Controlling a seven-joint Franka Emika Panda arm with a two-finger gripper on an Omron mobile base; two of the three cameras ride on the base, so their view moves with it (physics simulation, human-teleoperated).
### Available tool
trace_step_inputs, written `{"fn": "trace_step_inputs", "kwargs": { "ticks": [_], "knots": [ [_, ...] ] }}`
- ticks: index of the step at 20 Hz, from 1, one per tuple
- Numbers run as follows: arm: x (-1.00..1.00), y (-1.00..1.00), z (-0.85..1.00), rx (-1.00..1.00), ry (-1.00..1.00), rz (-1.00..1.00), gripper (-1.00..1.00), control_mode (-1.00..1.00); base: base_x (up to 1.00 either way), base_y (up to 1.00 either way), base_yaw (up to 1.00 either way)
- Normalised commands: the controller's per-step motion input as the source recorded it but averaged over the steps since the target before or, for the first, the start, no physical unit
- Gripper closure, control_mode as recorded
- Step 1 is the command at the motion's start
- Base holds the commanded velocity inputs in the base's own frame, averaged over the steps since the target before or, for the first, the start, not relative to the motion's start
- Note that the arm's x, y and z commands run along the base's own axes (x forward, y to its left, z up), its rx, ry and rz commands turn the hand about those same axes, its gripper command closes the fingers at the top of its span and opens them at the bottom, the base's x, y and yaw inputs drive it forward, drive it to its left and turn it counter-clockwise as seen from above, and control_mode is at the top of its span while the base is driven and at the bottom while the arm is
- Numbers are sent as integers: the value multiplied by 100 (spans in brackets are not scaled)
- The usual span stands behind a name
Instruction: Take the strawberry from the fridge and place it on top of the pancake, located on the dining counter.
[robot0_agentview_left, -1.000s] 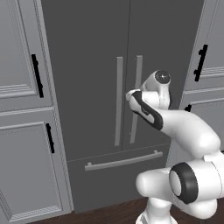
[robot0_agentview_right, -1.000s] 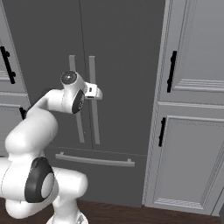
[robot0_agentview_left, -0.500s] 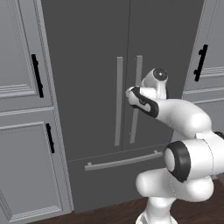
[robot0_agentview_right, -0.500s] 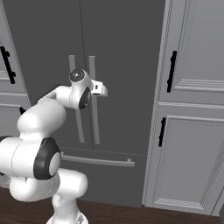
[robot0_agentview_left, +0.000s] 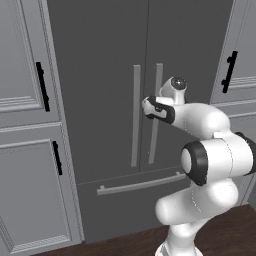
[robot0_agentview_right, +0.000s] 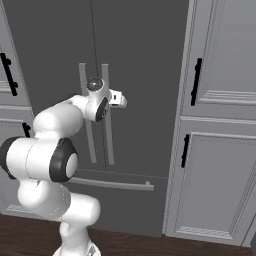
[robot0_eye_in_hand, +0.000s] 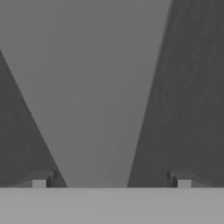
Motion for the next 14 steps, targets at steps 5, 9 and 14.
{"fn": "trace_step_inputs", "kwargs": {
  "ticks": [5, 9, 14],
  "knots": [
    [27, 0, -7, 0, -3, 0, -100, -100, 0, 0, 0],
    [25, 0, 0, 0, -8, 0, -100, -100, 0, 0, 0],
    [43, 0, 0, 0, -2, 0, -100, -100, 0, 0, 0]
  ]
}}
